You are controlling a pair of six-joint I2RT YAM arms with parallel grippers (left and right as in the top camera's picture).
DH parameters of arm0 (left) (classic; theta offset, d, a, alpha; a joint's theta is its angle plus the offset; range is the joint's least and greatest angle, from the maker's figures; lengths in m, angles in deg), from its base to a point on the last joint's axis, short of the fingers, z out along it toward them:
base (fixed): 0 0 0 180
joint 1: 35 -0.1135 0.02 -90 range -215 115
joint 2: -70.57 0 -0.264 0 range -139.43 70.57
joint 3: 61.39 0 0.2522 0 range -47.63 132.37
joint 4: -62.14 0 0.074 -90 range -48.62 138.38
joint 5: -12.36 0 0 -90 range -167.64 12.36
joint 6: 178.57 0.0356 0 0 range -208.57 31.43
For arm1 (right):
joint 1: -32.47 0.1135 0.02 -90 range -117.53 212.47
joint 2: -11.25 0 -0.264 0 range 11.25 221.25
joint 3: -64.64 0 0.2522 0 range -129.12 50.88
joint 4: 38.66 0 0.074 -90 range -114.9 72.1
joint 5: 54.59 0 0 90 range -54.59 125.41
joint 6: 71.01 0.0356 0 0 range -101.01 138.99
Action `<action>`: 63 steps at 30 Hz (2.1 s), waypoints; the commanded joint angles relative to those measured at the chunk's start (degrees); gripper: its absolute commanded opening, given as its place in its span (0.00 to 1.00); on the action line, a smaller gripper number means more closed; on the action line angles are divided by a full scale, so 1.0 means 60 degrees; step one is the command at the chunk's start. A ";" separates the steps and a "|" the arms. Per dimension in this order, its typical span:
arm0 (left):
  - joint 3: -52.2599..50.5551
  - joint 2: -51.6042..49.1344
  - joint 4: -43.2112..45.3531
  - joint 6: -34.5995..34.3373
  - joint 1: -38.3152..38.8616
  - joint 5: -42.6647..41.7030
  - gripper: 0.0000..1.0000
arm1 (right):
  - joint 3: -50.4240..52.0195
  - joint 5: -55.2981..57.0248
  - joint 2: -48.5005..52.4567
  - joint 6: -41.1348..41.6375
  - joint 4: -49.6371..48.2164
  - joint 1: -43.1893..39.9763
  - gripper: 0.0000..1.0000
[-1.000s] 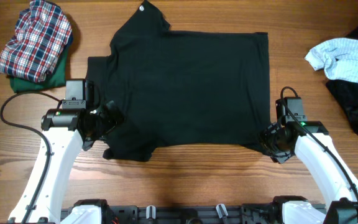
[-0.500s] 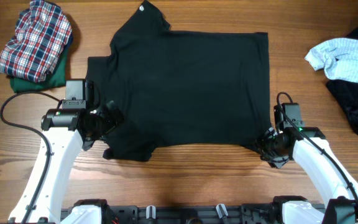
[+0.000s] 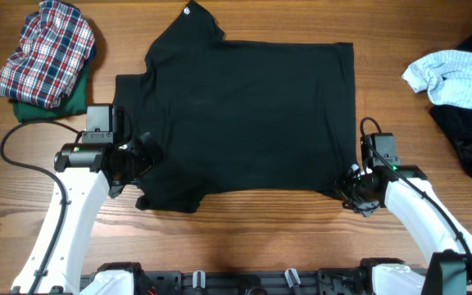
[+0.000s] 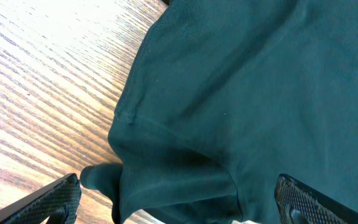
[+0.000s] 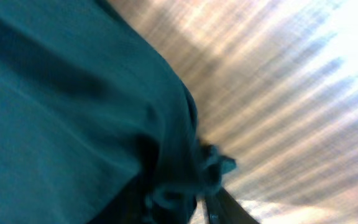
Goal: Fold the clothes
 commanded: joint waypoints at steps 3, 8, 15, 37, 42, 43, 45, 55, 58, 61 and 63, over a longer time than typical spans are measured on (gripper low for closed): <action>-0.0062 0.0007 0.0025 -0.0193 -0.0018 0.0138 1.00 | 0.0211 -0.0219 0.0499 -0.0787 -0.0484 0.0007 0.07; -0.0062 0.0007 0.0025 -0.0189 -0.0018 0.0142 1.00 | 0.0160 -0.0189 0.0499 -0.0969 -0.0619 0.0007 0.04; -0.0062 0.0007 0.0029 -0.0189 -0.0018 0.0211 1.00 | -0.0732 -0.0229 0.0481 -0.1541 -0.0146 0.0007 0.04; -0.0062 0.0007 0.0342 -0.0157 -0.0018 0.0284 1.00 | -0.2623 0.0015 -0.0637 -0.2098 0.0229 0.0007 0.04; -0.0062 0.0007 0.0313 -0.0157 -0.0018 0.0280 1.00 | -0.2623 0.0000 0.0226 -0.2302 -0.0787 0.0007 0.04; -0.0062 0.0007 0.0313 -0.0157 -0.0018 0.0280 1.00 | -0.2623 0.0000 0.0514 -0.2310 -0.0991 0.0007 0.04; -0.0062 0.0007 0.0313 -0.0157 -0.0018 0.0280 1.00 | -0.2623 -0.0004 0.1016 -0.2306 -0.1370 0.0007 0.05; -0.0062 0.0007 0.0229 -0.0157 -0.0018 0.0280 1.00 | -0.2623 -0.0062 0.2422 -0.2441 -0.3042 0.0007 0.04; -0.0062 0.0007 0.0226 -0.0157 -0.0018 0.0280 1.00 | -0.2623 -0.0171 0.2422 -0.2524 -0.3442 0.0007 0.04; -0.0062 0.0007 0.0229 -0.0160 -0.0018 0.0280 1.00 | -0.2623 -0.0149 0.2433 -0.2524 -0.3741 0.0007 0.04; -0.0062 0.0007 0.0229 -0.0160 -0.0018 0.0280 1.00 | -0.2623 -0.0142 0.2455 -0.2528 -0.3759 0.0007 0.04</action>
